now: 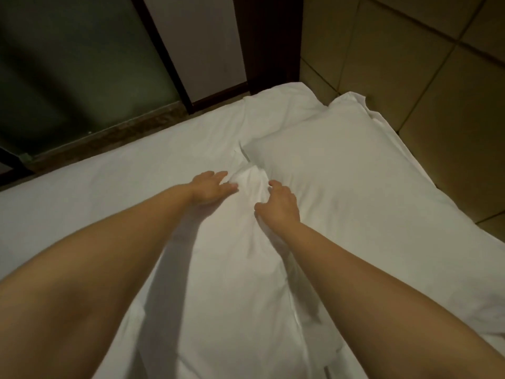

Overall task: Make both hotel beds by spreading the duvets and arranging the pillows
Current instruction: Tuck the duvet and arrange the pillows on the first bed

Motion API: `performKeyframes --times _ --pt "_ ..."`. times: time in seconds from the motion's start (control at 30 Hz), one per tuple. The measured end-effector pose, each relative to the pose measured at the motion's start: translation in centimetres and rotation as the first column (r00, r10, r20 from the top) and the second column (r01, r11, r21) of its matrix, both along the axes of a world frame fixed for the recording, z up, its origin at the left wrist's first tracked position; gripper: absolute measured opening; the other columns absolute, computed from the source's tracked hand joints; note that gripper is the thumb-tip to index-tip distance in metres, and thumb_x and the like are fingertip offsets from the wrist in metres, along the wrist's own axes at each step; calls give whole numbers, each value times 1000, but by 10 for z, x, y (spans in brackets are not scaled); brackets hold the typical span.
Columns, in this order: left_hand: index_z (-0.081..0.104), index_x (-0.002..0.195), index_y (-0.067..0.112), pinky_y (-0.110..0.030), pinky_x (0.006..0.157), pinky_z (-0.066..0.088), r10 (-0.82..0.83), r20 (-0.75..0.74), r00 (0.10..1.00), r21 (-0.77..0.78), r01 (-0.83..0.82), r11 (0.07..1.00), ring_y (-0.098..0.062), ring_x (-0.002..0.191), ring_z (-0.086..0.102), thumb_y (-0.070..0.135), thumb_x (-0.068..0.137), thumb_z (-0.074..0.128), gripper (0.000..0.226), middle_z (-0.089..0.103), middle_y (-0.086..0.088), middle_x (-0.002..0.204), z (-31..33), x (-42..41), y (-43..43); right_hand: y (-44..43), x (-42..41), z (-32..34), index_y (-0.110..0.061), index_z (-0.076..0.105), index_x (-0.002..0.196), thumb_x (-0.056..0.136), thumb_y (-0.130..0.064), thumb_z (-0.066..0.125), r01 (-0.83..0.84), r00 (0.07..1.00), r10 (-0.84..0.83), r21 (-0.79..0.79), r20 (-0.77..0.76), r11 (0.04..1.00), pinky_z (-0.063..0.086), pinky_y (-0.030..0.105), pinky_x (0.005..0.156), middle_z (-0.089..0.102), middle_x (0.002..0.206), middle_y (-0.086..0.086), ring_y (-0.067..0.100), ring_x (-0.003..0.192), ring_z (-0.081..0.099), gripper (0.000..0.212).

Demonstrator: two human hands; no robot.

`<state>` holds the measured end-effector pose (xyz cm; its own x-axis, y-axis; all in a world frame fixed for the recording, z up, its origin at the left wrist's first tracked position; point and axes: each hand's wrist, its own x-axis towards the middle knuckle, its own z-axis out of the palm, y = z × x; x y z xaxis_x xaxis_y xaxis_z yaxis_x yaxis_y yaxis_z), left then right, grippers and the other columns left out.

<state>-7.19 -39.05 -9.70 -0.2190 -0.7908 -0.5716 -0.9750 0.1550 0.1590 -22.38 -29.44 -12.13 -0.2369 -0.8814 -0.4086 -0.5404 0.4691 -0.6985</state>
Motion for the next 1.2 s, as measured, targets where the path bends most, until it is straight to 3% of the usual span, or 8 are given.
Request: performKeyframes --times 0.13,0.3,0.5,0.73,0.83,0.97,1.07,1.2 --pt "9 152 26 -47 112 27 -13 -43 999 41 15 999 -32 136 33 66 88 40 82 29 -11 152 -44 -4 22 -15 -8 -6 -7 27 148 91 -42 53 173 957 -201 144 209 974 38 36 103 35 148 12 30 130 41 71" --pt "8 147 40 -47 101 41 66 -232 970 9 -66 998 -25 126 45 76 58 54 106 40 -3 143 -50 -6 30 -14 -8 4 -5 59 118 89 -11 58 226 759 -272 153 591 962 50 17 59 67 102 7 14 78 62 29" --pt "-7 148 40 -31 111 29 182 -534 826 75 -168 983 -17 143 17 22 60 88 130 8 9 157 -10 -15 23 1 6 49 -25 50 132 83 6 43 18 763 -23 14 646 1000 45 9 52 62 101 -4 6 82 60 57" --pt "57 118 22 -19 97 30 17 -447 894 -177 -107 978 -21 132 34 21 82 73 40 29 1 148 76 24 30 39 36 91 -27 58 128 84 10 37 8 720 91 -139 688 990 46 9 59 66 101 -6 -7 71 64 61" --pt "68 100 22 -23 94 37 56 -604 795 -220 -234 947 -14 120 42 16 84 70 17 42 3 140 105 38 61 63 46 104 -26 63 119 80 12 38 39 685 106 -182 720 983 48 14 62 68 96 -6 2 78 66 59" --pt "72 81 24 -22 97 42 72 -843 534 -175 -398 901 -8 114 45 6 84 66 19 49 12 128 121 57 119 92 58 117 -23 63 118 74 16 42 0 766 136 -211 629 978 48 23 65 65 96 2 16 85 60 63" --pt "74 90 15 0 84 38 53 -902 428 -180 -485 856 2 104 49 2 87 62 18 50 13 121 120 73 156 114 67 123 -18 67 110 79 13 46 -7 811 129 -211 570 977 43 20 58 58 77 3 12 67 52 49" --pt "71 94 3 -9 82 44 48 -880 472 -227 -508 831 -10 95 58 2 90 58 14 61 4 104 106 93 184 128 83 134 -21 63 74 89 -24 62 -71 926 154 -242 344 968 38 22 59 52 60 -10 8 59 46 15"
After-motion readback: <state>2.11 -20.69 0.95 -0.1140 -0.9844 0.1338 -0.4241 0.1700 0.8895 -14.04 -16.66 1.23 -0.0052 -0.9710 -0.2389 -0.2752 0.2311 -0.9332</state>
